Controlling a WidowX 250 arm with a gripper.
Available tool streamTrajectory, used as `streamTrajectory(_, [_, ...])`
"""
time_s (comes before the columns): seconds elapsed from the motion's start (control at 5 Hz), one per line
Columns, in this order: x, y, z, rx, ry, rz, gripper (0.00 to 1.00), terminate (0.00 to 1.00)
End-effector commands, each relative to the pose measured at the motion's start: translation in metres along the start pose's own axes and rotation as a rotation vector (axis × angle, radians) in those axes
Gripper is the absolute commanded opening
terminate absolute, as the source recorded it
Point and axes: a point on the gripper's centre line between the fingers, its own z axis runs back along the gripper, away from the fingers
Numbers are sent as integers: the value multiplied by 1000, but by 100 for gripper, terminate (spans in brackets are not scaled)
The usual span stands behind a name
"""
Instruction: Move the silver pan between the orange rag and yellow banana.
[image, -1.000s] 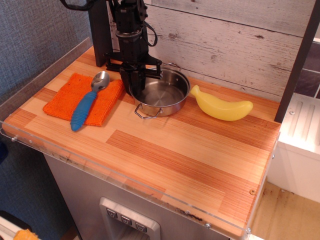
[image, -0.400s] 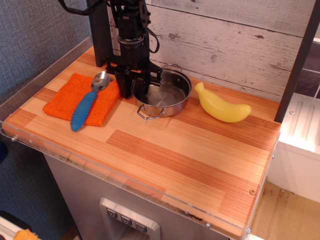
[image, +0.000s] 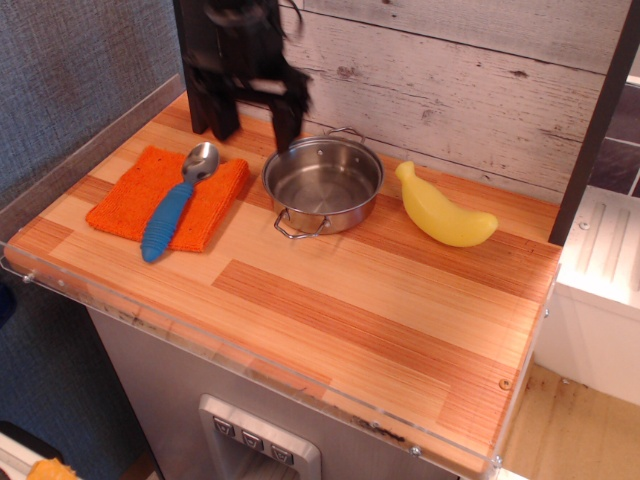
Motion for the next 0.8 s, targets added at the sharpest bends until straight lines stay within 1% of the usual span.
streamTrajectory(0.0, [-29, 2, 31, 22, -2, -74, 100, 0])
streamTrajectory(0.2, [-37, -2, 30, 33, 8, -101, 100, 0])
streamTrajectory(0.4, [-37, -2, 30, 33, 8, -101, 100, 0])
streamTrajectory(0.6, [-37, -2, 30, 33, 8, -101, 100, 100])
